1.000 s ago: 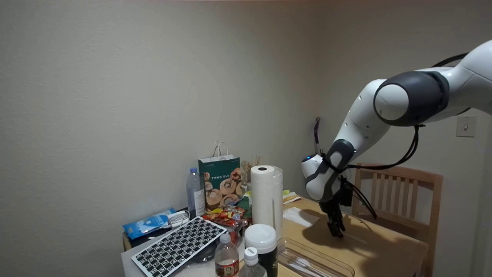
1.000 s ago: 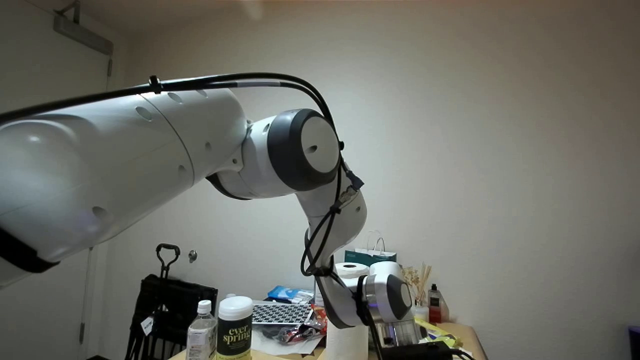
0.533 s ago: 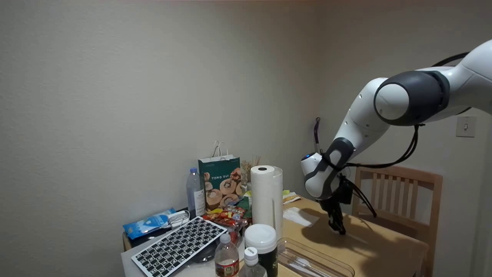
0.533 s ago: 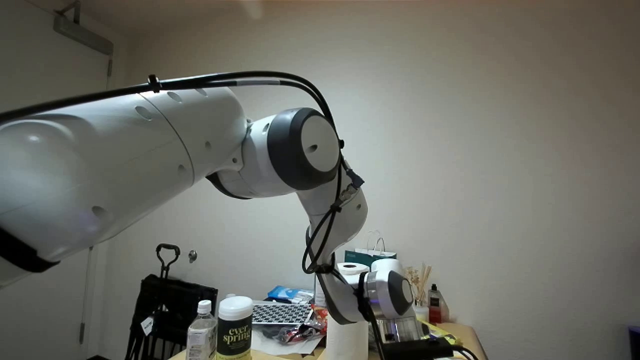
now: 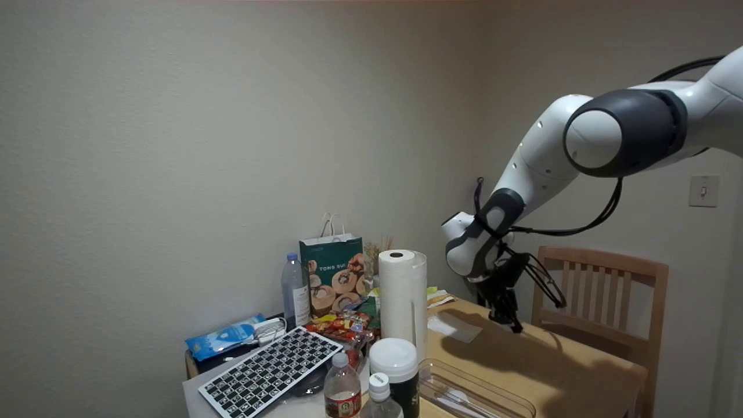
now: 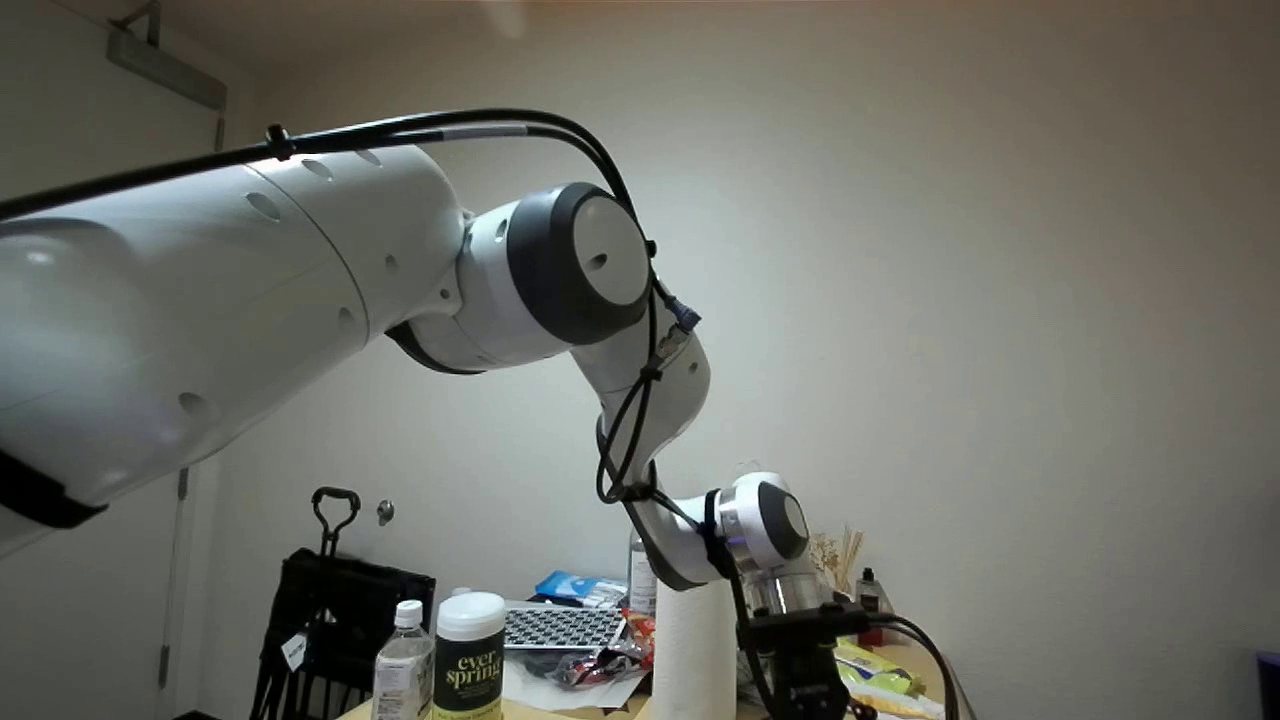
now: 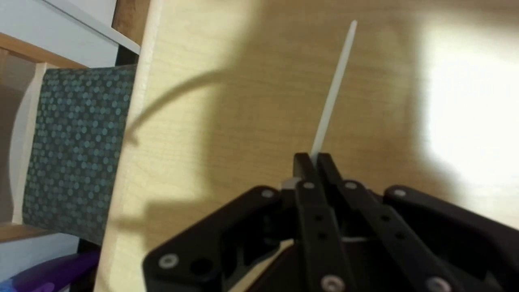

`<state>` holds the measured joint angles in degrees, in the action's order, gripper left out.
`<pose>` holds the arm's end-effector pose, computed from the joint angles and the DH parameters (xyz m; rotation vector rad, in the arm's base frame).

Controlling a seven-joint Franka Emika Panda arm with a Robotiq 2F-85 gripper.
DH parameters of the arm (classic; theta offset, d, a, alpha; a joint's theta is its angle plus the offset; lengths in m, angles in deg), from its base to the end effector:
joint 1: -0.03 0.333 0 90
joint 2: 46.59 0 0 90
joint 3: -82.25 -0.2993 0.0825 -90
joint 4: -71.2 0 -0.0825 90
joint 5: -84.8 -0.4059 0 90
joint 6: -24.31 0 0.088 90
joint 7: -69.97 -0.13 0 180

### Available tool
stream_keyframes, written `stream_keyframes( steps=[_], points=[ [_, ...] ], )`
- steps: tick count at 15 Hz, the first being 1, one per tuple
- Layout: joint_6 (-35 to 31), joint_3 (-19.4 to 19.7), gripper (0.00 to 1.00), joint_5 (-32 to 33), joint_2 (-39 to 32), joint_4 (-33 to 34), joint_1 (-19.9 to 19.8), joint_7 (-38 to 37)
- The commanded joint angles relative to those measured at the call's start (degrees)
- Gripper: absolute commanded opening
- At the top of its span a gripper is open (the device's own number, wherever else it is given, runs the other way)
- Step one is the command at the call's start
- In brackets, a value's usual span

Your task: Move an object

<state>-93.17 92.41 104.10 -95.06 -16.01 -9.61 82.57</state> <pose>0.6261 -0.2429 0.0995 2.7687 0.1634 -0.5827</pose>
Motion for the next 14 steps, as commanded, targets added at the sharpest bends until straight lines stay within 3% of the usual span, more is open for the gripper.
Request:
stream_keyframes(
  steps=[1,7,14],
  points=[
    [7.35,-0.22,0.06,-0.22,6.12,-1.25,3.05,-3.94],
    [14.74,-4.14,0.06,0.35,10.73,-0.69,7.24,-2.22],
    [14.54,-4.83,0.06,0.44,9.49,0.88,7.6,-2.92]
  ],
)
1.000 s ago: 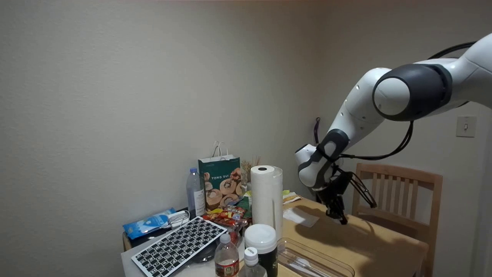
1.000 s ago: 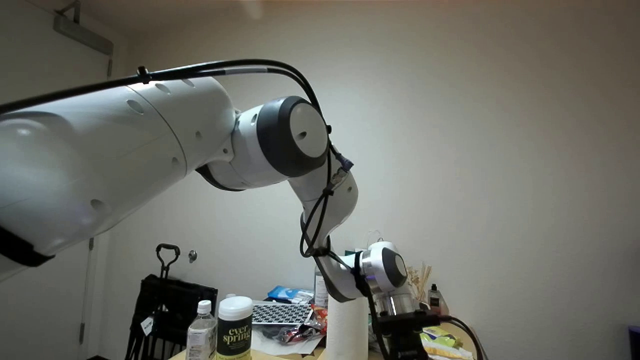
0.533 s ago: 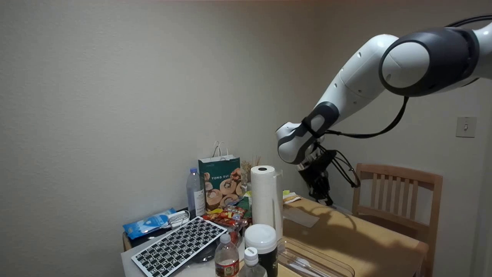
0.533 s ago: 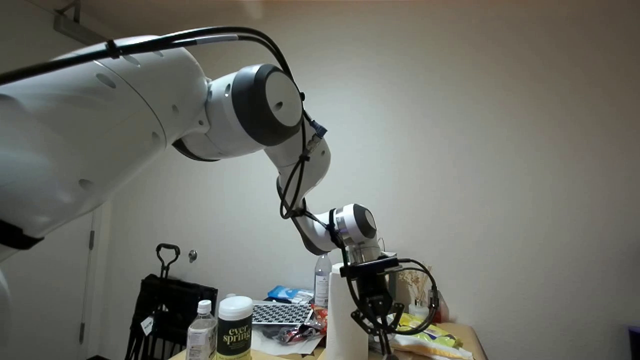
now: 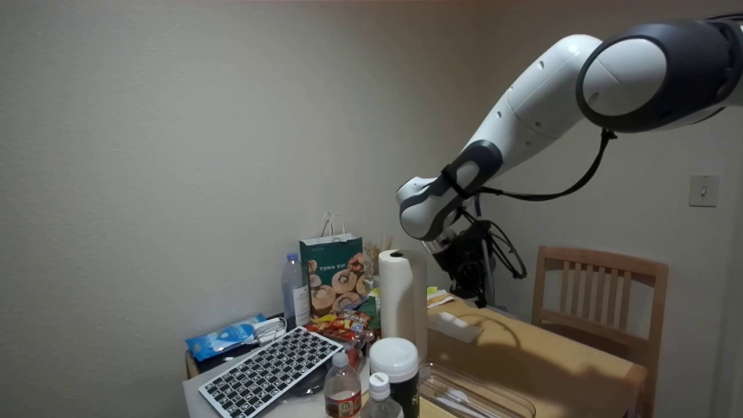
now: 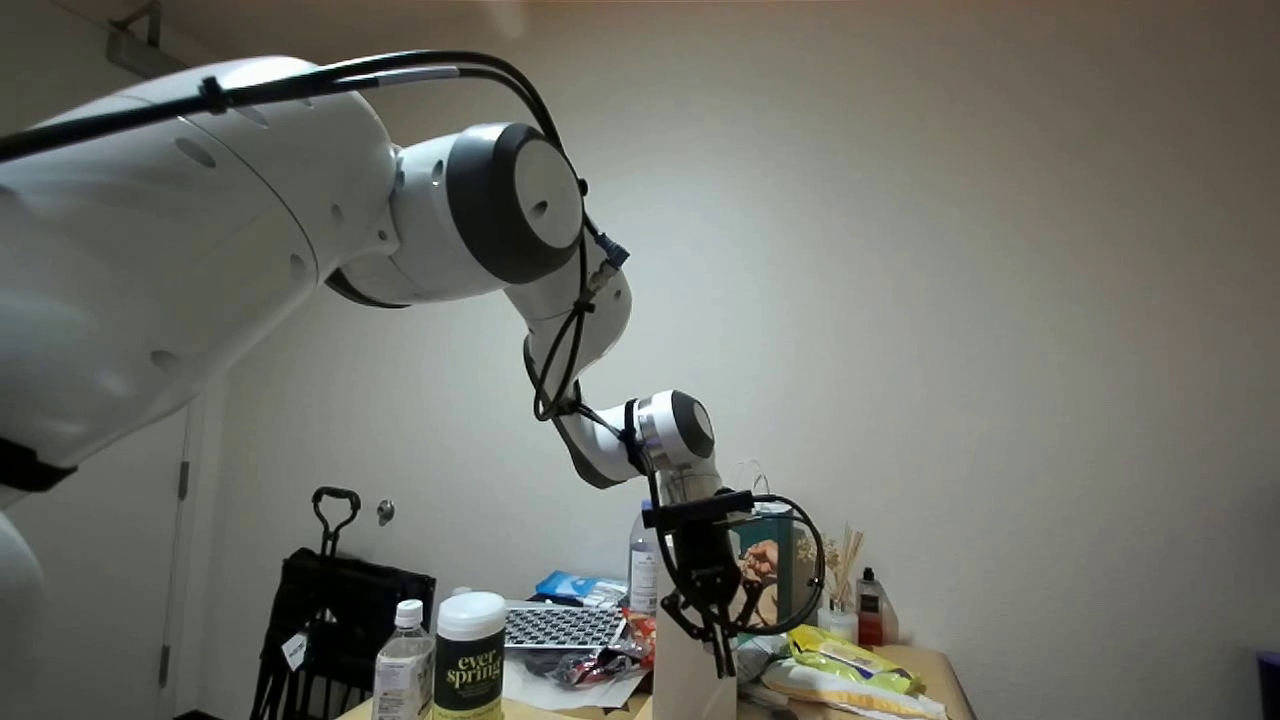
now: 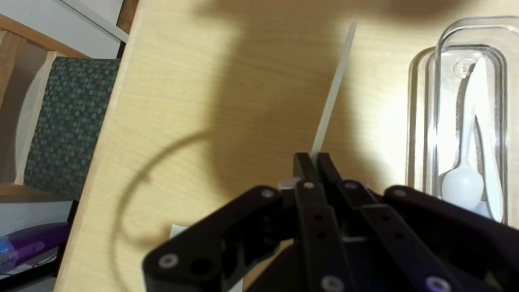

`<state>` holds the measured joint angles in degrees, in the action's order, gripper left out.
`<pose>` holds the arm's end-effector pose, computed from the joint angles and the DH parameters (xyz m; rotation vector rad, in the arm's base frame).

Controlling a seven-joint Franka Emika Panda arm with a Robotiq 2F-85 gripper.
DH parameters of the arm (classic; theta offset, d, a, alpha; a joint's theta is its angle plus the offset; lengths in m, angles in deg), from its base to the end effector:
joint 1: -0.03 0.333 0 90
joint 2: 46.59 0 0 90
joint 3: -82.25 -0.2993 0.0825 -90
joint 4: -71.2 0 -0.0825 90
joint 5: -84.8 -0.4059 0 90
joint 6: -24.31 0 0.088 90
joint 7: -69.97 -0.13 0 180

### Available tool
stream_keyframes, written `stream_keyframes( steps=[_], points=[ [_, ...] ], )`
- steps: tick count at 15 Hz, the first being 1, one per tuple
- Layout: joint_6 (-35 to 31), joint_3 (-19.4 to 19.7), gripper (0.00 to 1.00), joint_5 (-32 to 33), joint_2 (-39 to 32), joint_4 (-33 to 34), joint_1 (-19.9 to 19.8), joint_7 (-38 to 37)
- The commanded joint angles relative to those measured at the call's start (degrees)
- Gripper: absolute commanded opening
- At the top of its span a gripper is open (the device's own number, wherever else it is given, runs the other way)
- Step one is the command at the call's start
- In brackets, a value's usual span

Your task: Move an object

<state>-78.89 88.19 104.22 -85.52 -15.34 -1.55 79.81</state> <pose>0.6581 -0.1159 0.2013 2.7460 0.2678 -0.6160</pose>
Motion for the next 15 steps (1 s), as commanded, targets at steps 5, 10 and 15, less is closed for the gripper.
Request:
stream_keyframes(
  steps=[5,10,15],
  points=[
    [-0.29,-2.62,0.06,-0.02,2.59,-3.66,1.17,0.01],
    [0.34,-4.86,0.06,-0.42,4.7,-8.66,1.81,1.35],
    [0.31,-4.65,0.06,-0.06,2.15,-5.94,2.34,0.0]
  ],
)
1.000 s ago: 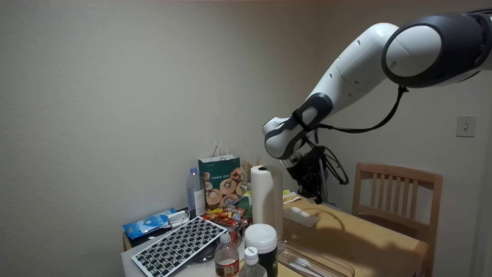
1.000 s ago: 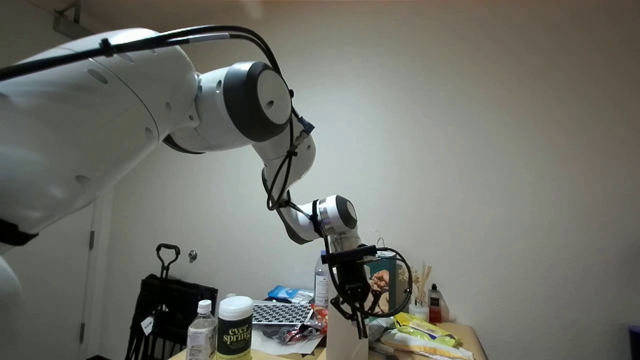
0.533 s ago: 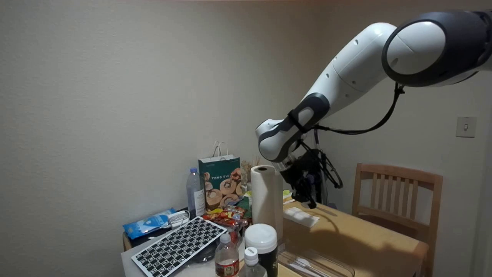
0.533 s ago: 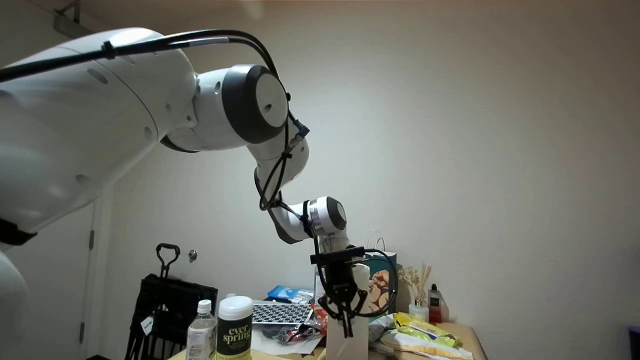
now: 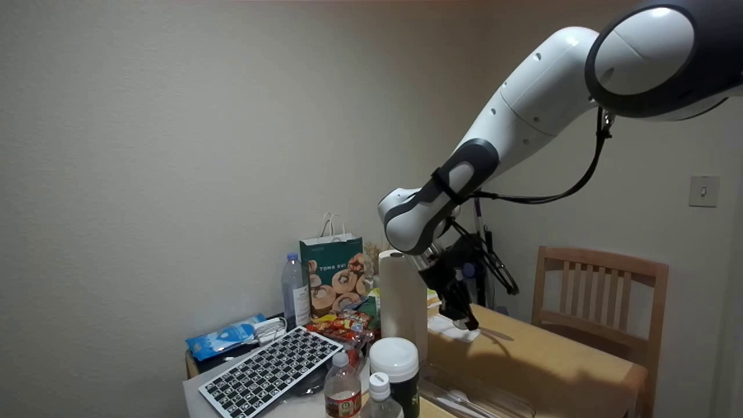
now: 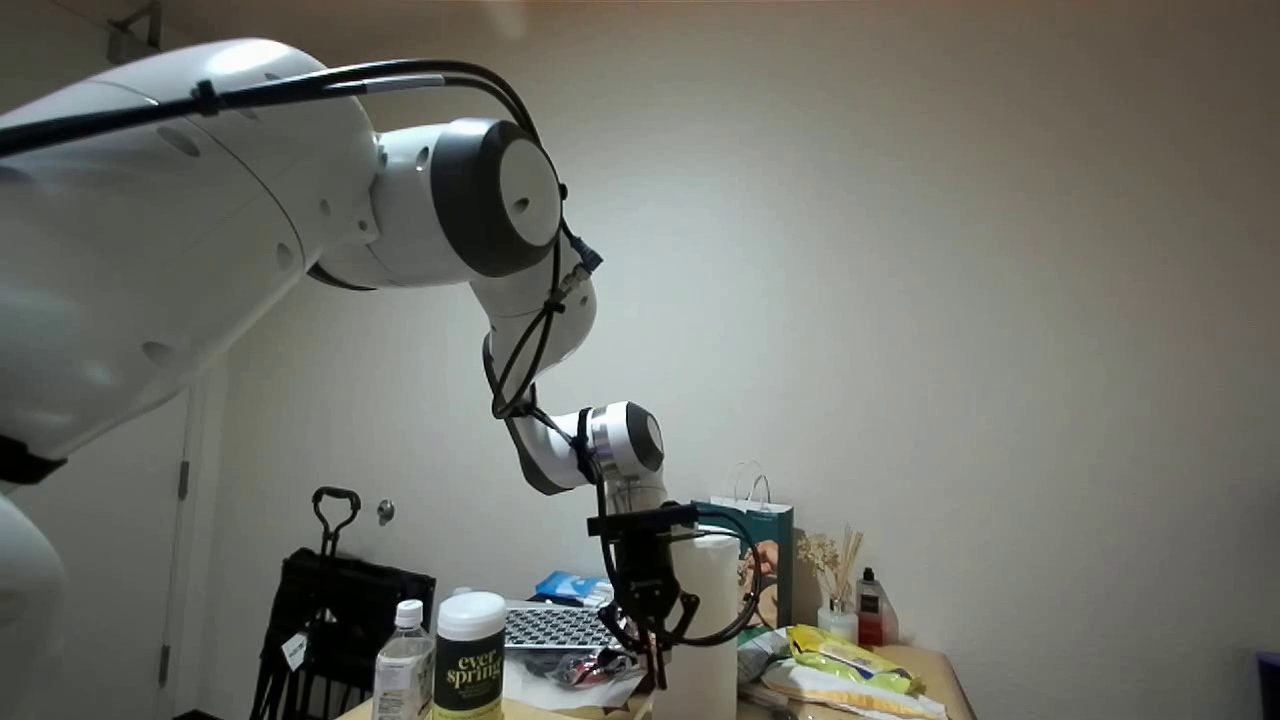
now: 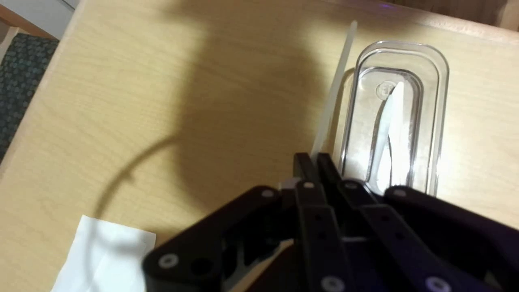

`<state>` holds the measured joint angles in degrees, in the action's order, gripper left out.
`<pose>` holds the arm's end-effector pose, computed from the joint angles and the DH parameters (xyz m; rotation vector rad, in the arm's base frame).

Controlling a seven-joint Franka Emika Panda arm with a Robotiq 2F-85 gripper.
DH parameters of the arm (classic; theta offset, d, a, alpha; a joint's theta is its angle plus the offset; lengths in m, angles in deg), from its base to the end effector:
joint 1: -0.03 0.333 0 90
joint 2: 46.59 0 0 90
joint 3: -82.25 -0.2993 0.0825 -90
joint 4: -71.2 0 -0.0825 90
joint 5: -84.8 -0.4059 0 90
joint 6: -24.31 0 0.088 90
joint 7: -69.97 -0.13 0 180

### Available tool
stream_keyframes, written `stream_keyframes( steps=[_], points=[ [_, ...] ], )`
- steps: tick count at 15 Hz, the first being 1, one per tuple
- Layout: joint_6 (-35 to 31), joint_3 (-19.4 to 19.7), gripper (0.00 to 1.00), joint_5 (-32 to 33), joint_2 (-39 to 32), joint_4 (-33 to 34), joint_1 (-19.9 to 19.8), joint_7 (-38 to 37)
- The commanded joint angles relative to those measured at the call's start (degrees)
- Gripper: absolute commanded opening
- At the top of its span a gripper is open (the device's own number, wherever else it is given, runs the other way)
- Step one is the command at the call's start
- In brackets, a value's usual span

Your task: Move an object

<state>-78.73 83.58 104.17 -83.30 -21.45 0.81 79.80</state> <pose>0.6361 -0.0407 0.1797 2.7474 0.4405 -0.6884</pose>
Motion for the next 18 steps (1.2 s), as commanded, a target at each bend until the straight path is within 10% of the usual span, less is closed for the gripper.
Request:
stream_keyframes(
  steps=[1,13,14,18],
  points=[
    [0.15,-0.04,0.06,-0.01,0.01,0.16,-0.03,0.01],
    [-0.65,-5.0,0.06,-1.04,1.91,-4.23,1.37,4.81],
    [-0.51,-4.99,0.31,-1.1,1.89,-4.22,1.38,4.73],
    [-0.28,-4.95,0.5,-1.06,1.78,-3.97,1.51,4.53]
  ],
)
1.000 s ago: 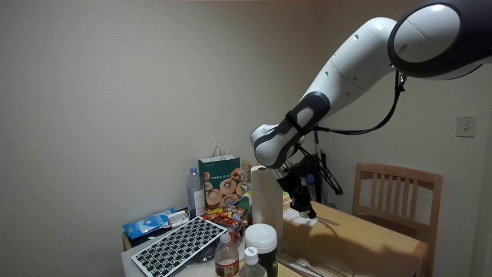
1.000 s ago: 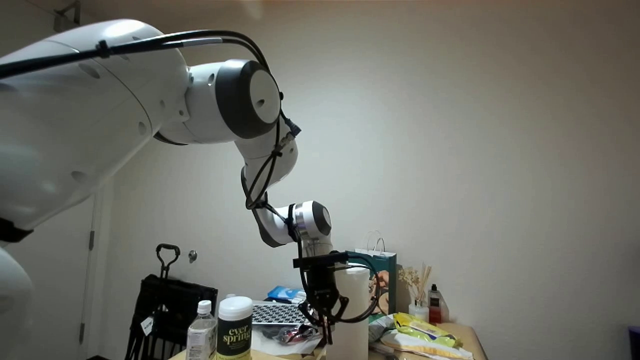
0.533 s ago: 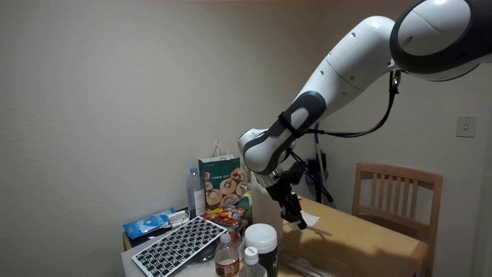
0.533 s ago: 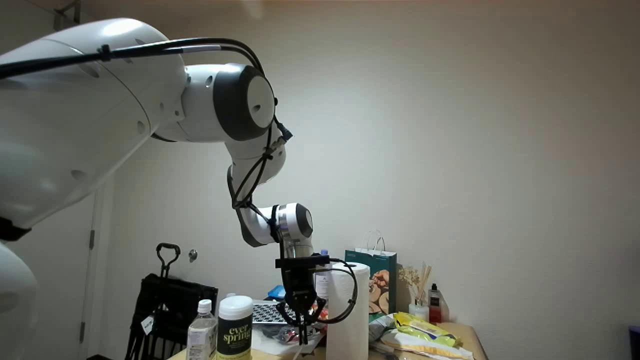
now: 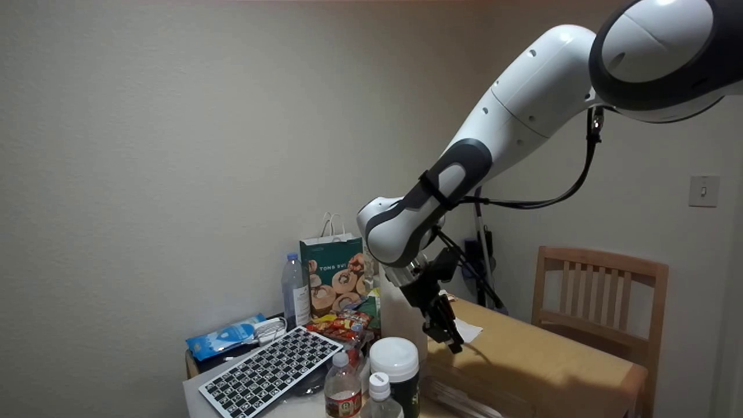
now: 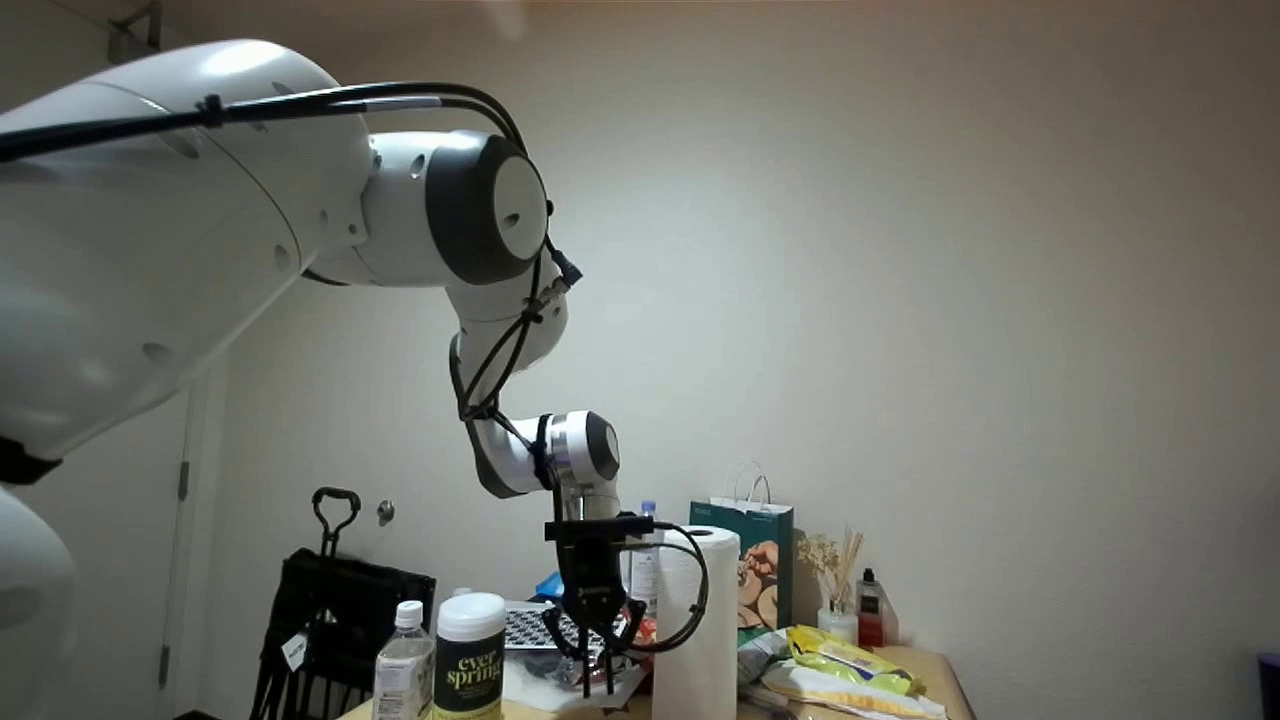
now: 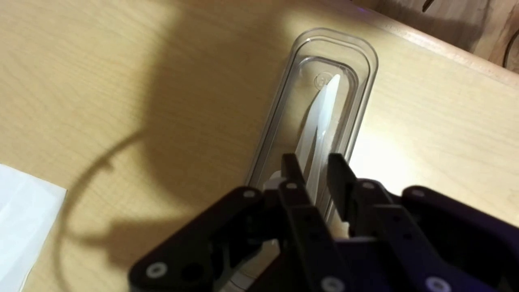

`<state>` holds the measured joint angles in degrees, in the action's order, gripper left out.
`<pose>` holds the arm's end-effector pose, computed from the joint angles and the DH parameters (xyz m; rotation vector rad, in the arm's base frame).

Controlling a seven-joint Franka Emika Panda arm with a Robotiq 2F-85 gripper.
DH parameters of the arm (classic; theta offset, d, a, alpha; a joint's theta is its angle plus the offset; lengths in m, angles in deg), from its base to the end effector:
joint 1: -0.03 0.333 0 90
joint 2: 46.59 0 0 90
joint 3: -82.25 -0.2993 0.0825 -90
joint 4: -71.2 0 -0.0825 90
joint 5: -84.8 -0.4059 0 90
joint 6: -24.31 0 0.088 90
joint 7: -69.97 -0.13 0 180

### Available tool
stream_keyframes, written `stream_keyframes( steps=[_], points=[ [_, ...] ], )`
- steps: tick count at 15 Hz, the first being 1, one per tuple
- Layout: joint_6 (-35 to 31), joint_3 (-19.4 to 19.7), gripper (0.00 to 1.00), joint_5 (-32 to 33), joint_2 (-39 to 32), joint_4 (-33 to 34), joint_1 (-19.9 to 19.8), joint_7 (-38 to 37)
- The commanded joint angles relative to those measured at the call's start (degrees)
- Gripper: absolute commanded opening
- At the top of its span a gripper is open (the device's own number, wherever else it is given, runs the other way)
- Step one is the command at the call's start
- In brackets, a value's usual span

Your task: Move an object

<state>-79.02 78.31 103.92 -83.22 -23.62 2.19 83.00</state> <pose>0.6239 0.0301 0.1648 2.7433 0.6847 -0.7207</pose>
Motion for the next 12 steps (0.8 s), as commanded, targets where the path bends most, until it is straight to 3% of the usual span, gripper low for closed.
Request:
stream_keyframes(
  steps=[1,7,12],
  points=[
    [0.04,0.33,0.56,-0.79,1.66,-1.71,0.16,1.26],
    [0.04,0.51,0.95,-0.63,1.79,-1.41,0.2,1.01],
    [-0.84,2.17,1.0,0.37,4.99,-2.39,0.04,-0.89]
  ],
)
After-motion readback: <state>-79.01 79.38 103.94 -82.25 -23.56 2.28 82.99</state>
